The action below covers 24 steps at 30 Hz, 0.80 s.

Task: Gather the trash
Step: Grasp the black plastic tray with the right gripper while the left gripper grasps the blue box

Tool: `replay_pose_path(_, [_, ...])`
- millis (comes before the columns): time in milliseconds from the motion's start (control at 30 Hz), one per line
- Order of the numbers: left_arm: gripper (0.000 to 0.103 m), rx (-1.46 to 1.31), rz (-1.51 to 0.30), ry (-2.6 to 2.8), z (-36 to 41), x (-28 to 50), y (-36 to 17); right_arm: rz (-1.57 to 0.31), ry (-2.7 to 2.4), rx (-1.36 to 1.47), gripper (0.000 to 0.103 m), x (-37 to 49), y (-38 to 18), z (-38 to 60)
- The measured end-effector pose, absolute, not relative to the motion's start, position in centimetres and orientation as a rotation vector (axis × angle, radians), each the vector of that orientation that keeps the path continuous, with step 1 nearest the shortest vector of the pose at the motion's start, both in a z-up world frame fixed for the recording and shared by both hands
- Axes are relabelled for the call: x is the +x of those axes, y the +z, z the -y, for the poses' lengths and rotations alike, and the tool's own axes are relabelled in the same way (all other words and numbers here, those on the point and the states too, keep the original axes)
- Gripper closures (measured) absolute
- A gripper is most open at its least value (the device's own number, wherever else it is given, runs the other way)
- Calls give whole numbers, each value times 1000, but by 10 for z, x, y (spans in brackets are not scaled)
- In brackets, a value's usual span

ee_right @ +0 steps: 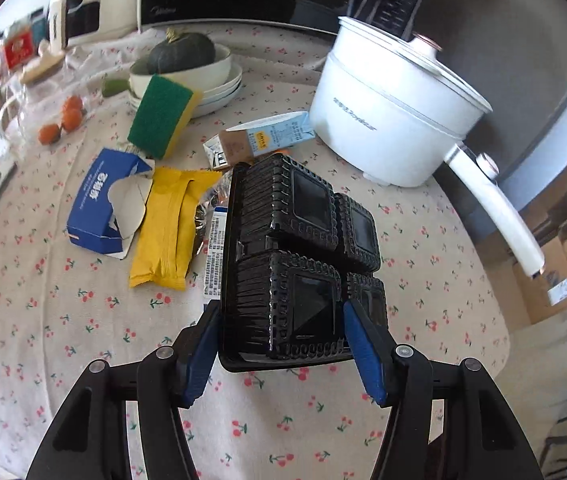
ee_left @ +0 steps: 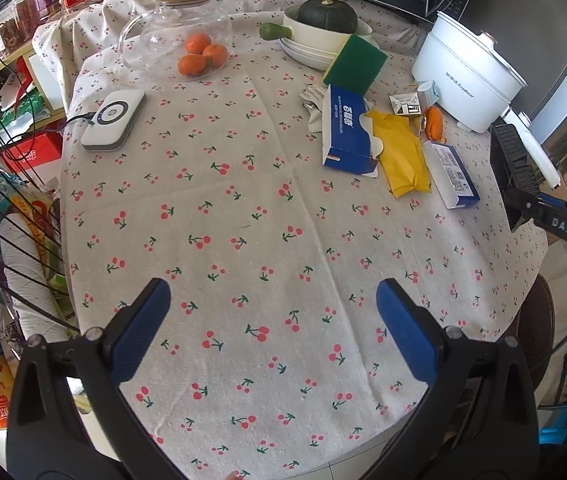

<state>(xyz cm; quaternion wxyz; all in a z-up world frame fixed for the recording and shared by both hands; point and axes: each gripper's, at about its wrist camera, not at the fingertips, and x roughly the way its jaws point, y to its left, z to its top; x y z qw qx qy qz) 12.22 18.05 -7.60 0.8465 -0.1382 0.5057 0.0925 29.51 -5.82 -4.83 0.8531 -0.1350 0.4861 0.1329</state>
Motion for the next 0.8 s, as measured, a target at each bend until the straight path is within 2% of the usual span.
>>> replay_pose_path(167, [1, -295, -1053, 129, -159, 130, -71, -1071, 331, -32, 41, 274, -29, 122])
replay_pose_path(400, [1, -352, -1027, 43, -115, 160, -60, -1070, 345, 140, 41, 250, -22, 187])
replay_pose_path(800, [4, -304, -1051, 9, -21, 264, -111, -1073, 311, 245, 41, 263, -25, 259])
